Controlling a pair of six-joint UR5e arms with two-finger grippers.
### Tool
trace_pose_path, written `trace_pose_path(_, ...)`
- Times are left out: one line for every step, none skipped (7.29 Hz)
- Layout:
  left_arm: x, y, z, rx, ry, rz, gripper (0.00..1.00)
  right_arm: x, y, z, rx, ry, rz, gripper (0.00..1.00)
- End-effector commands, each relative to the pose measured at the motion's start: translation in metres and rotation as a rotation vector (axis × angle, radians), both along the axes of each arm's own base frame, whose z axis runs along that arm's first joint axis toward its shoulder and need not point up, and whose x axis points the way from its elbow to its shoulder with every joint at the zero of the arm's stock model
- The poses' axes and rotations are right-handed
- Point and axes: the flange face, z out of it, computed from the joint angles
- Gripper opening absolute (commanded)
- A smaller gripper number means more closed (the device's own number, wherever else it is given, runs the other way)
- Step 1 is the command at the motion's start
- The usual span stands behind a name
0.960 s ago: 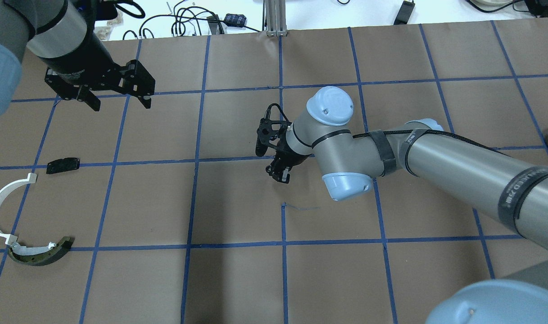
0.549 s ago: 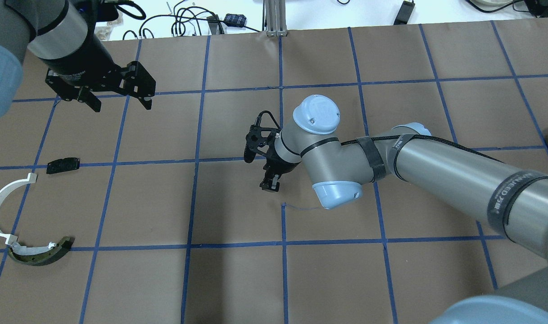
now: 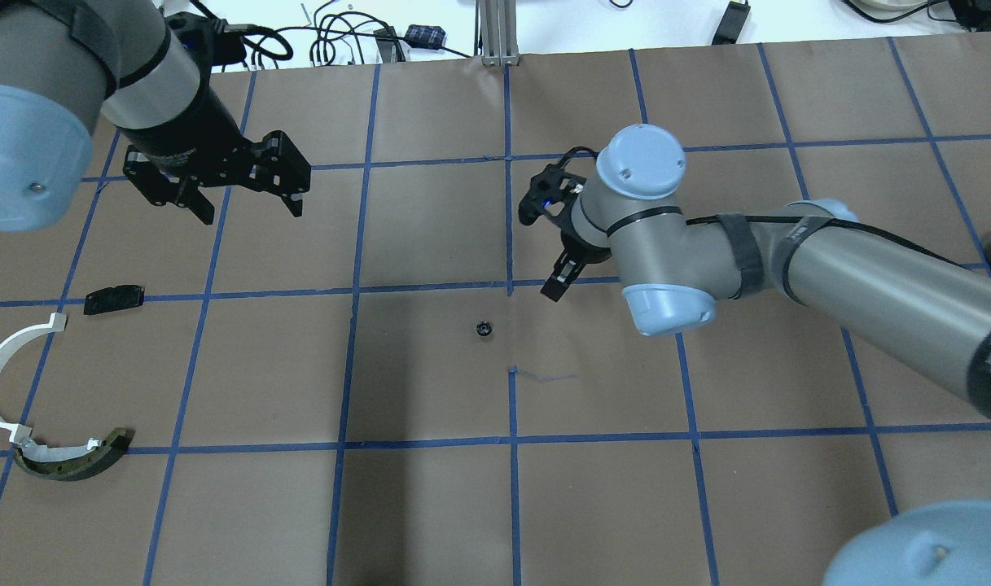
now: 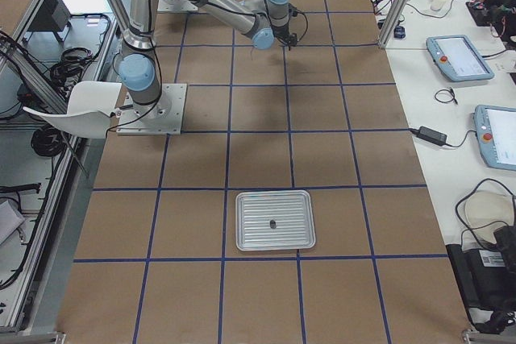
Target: Place bearing gear from tray to pile
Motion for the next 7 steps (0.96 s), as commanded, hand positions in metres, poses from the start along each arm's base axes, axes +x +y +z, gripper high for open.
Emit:
trace_pose_path(-0.067,0.002,-0.053,0.003,-0.008,-0.017,1.00,-0.166,-0.022,0.050,0.014,0.015,-0.411,1.00)
trace_pose_path(-0.091,-0.008,-0.100,-0.001,0.004,0.006,1.00,-0.265,-0.022,0.053,0.049,0.003,-0.585,1.00)
trace_pose_path(-0.118,-0.008,-0.142,-0.005,0.008,0.020,1.00,-0.350,-0.007,0.057,0.110,-0.013,-0.730,1.00)
trace_pose_path(-0.151,-0.007,-0.181,-0.012,0.006,0.020,1.00,-0.403,0.003,0.067,0.135,-0.023,-0.822,1.00)
trace_pose_path(-0.171,-0.005,-0.209,0.011,-0.006,0.014,1.00,-0.453,0.018,0.068,0.141,-0.023,-0.918,1.00)
trace_pose_path(-0.181,-0.002,-0.227,0.031,-0.019,0.023,1.00,-0.503,0.039,0.066,0.149,-0.020,-0.994,1.00)
trace_pose_path(-0.187,0.000,-0.244,0.055,-0.028,0.022,1.00,-0.543,0.051,0.053,0.176,-0.031,-1.039,1.00)
